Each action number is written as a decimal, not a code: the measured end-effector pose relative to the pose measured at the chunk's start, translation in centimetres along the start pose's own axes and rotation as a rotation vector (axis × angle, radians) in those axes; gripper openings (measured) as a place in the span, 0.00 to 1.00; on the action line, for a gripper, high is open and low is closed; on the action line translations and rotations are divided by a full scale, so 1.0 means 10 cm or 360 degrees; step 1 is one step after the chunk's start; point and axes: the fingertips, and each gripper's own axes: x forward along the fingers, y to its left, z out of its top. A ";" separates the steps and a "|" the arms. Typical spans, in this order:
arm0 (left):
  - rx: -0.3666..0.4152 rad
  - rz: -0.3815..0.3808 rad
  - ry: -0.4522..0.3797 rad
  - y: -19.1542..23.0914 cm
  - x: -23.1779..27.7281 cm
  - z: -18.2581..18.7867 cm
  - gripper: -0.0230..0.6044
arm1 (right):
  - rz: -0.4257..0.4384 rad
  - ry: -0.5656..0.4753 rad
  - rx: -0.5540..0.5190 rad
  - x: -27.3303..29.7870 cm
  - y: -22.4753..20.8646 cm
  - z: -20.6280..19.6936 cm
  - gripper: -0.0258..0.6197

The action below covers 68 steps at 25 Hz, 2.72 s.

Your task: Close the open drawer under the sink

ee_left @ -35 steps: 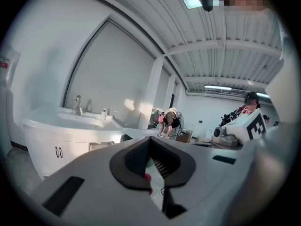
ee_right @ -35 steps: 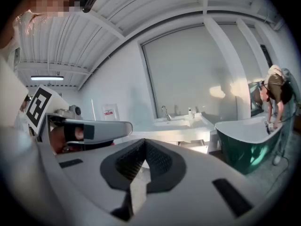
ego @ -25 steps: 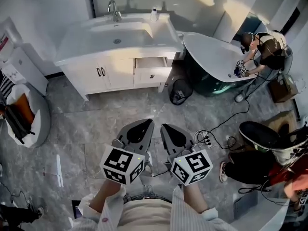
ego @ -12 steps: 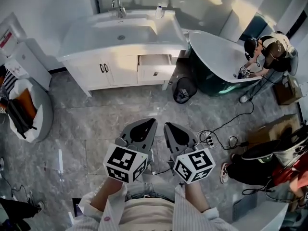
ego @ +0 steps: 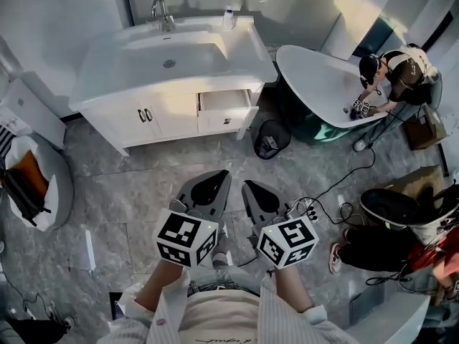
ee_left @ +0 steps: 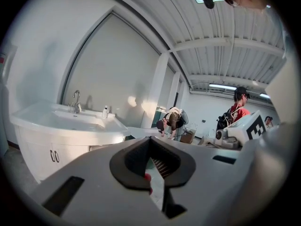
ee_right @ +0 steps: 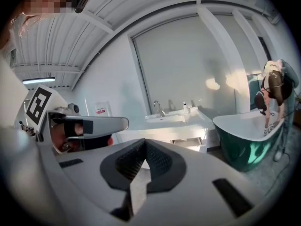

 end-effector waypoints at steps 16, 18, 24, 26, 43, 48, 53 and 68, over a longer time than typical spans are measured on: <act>0.0080 -0.0071 0.0019 1.18 0.77 0.52 0.06 | -0.0135 -0.0029 0.0021 1.29 -0.46 0.51 0.05; 0.0077 -0.0071 0.0028 1.27 0.79 0.51 0.06 | -0.0156 -0.0030 0.0034 1.36 -0.49 0.50 0.05; 0.0065 -0.0082 0.0069 1.40 0.85 0.47 0.06 | -0.0199 0.0005 0.0095 1.45 -0.57 0.46 0.05; 0.0064 -0.0084 0.0079 1.42 0.89 0.45 0.06 | -0.0206 0.0019 0.0109 1.48 -0.60 0.43 0.05; 0.0056 0.0013 0.0072 1.83 1.83 0.67 0.06 | -0.0097 0.0091 0.0097 2.21 -1.36 0.68 0.05; 0.0048 0.0081 0.0067 1.98 2.25 0.85 0.06 | -0.0055 0.0118 0.0080 2.46 -1.74 0.89 0.05; 0.0040 0.0163 0.0054 2.14 2.54 1.00 0.06 | 0.0020 0.0149 0.0046 2.70 -1.98 1.07 0.05; 0.0022 0.0240 0.0111 2.34 2.82 0.94 0.06 | 0.0083 0.0240 -0.0012 3.04 -2.19 1.11 0.05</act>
